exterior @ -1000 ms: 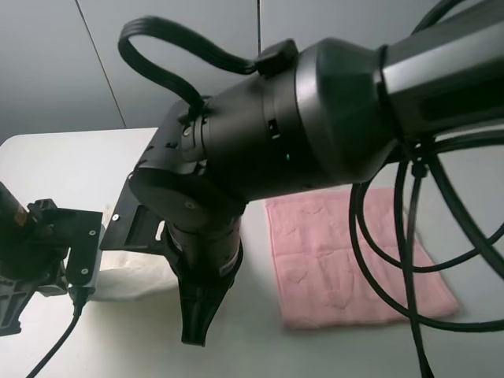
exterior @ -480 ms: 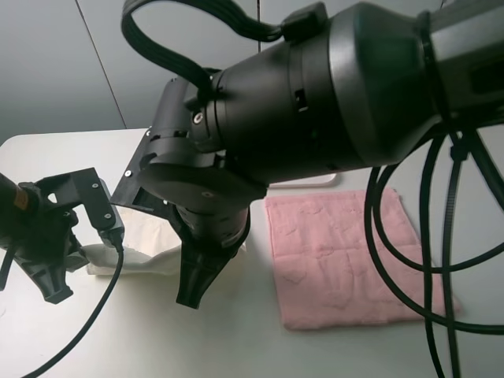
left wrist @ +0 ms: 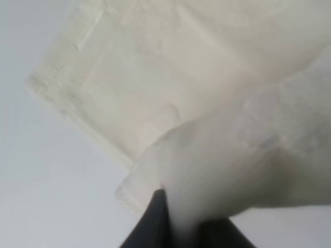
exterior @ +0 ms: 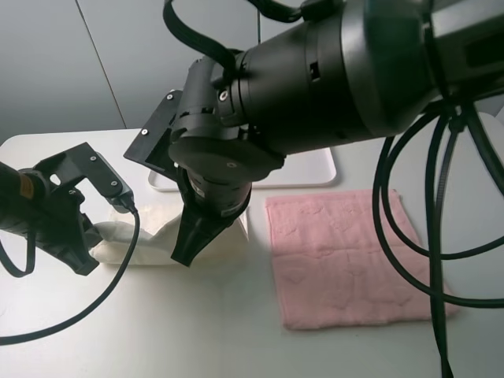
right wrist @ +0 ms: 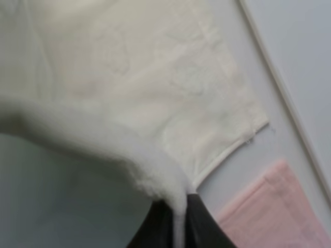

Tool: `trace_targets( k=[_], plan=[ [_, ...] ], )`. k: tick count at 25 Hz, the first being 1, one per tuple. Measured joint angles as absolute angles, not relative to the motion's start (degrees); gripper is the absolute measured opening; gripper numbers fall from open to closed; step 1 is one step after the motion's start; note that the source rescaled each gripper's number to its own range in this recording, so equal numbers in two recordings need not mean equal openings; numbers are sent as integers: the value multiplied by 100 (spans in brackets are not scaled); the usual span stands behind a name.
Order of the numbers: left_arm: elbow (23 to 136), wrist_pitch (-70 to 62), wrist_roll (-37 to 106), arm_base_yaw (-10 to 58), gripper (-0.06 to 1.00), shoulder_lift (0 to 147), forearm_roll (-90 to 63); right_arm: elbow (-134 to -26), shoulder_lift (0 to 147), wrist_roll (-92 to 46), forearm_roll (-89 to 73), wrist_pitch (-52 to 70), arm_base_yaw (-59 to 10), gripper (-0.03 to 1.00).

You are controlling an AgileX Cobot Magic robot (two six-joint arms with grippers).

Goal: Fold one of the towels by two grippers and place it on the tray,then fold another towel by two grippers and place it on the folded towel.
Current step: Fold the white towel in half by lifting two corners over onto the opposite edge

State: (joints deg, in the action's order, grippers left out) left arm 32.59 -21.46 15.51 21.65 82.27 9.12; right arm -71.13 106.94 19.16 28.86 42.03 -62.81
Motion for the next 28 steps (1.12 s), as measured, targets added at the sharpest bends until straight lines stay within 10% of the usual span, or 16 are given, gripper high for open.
trace_targets(
  k=[28],
  plan=[
    [3259, -991, 60, 1728, 29, 8858, 1445, -7113, 11151, 2598, 3153, 3129, -5730, 0]
  ],
)
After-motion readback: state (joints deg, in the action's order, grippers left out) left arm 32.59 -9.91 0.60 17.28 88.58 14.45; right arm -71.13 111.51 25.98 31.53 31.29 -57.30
